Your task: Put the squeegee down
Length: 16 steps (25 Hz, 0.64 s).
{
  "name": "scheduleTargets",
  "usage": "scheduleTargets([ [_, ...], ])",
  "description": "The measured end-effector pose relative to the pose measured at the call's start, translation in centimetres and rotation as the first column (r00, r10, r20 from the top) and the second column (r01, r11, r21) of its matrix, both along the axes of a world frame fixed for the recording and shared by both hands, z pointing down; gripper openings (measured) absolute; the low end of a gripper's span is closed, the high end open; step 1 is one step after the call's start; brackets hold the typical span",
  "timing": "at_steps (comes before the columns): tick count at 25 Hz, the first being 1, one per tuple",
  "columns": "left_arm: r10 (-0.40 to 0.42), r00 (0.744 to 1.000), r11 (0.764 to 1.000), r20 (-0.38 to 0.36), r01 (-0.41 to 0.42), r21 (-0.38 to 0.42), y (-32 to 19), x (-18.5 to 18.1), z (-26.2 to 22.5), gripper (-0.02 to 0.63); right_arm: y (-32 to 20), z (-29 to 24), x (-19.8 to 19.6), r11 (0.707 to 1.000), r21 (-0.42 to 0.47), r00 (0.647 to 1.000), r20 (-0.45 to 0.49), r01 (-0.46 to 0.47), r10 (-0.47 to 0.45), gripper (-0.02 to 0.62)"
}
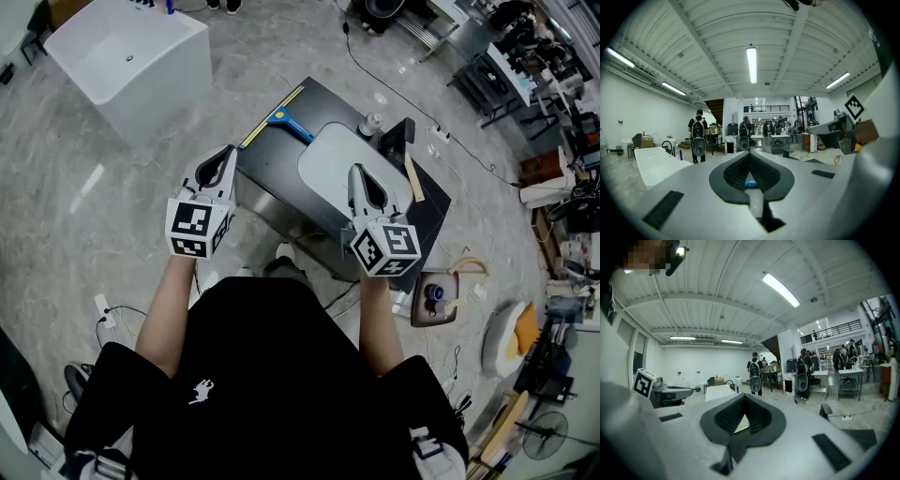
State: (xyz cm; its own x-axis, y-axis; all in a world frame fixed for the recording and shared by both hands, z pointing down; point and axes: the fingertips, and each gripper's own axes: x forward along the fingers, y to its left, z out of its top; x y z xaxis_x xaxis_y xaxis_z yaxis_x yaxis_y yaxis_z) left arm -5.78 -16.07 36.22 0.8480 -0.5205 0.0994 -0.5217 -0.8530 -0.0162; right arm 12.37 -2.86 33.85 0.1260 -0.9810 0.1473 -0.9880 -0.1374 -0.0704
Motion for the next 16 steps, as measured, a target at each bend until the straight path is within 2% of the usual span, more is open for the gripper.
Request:
scheduleTargets([
  [16, 0.005, 1.0, 1.0, 0.007, -0.005, -0.009, -1.0, 1.4, 0.3, 0.003, -1.2, 0.2, 1.2, 1.0, -0.005, 1.0, -0.02, 0.0, 0.0, 0.002],
])
